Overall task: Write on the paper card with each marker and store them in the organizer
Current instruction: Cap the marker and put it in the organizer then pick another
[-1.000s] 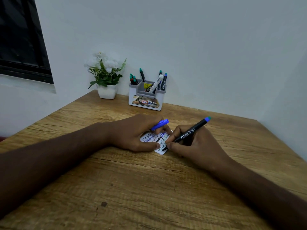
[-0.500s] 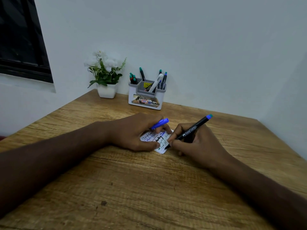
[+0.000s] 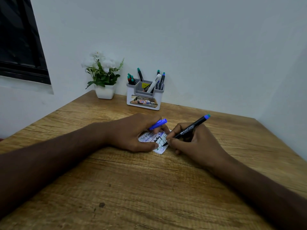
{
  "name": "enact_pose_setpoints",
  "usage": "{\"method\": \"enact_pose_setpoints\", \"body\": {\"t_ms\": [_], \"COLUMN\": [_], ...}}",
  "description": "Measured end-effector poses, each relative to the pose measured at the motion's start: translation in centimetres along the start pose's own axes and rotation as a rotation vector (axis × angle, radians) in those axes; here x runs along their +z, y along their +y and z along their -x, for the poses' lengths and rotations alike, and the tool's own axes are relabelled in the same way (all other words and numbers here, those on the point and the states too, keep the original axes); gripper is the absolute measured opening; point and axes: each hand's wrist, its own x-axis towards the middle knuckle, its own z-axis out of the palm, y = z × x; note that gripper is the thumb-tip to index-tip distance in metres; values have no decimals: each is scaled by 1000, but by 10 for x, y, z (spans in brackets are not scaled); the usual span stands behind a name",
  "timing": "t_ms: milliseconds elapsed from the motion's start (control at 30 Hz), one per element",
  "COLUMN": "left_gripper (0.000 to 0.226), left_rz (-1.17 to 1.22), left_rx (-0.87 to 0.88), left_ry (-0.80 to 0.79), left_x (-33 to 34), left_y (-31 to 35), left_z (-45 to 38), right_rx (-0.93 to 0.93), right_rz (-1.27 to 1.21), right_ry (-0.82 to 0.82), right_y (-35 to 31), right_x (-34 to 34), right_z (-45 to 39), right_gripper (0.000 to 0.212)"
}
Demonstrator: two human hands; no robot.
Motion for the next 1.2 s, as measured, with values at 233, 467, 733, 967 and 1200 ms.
{"method": "enact_pose_setpoints", "body": {"t_ms": [233,467,733,967,1200], "left_gripper": [48,53,45,55,59], "left_rz": [-3,-6,6,-24,-43], "left_rx": [-38,-47,-58,-93,-111], "left_ry": [-13,-4,39,39,15], "left_x": [1,1,1,5,3], "left_y": [1,1,11,11,15], "left_z": [2,2,-4,-5,-4], "right_rx": [4,13,-2,16,10], "right_rz": [10,8,35,18,5], "right_ry": [9,17,37,37,51], "right_y": [-1,1,3,5,8], "right_x": [-1,-2,-3,-4,-4], "right_z": [-1,-3,-5,-7,-8], "right_gripper": [11,11,10,8,7]}}
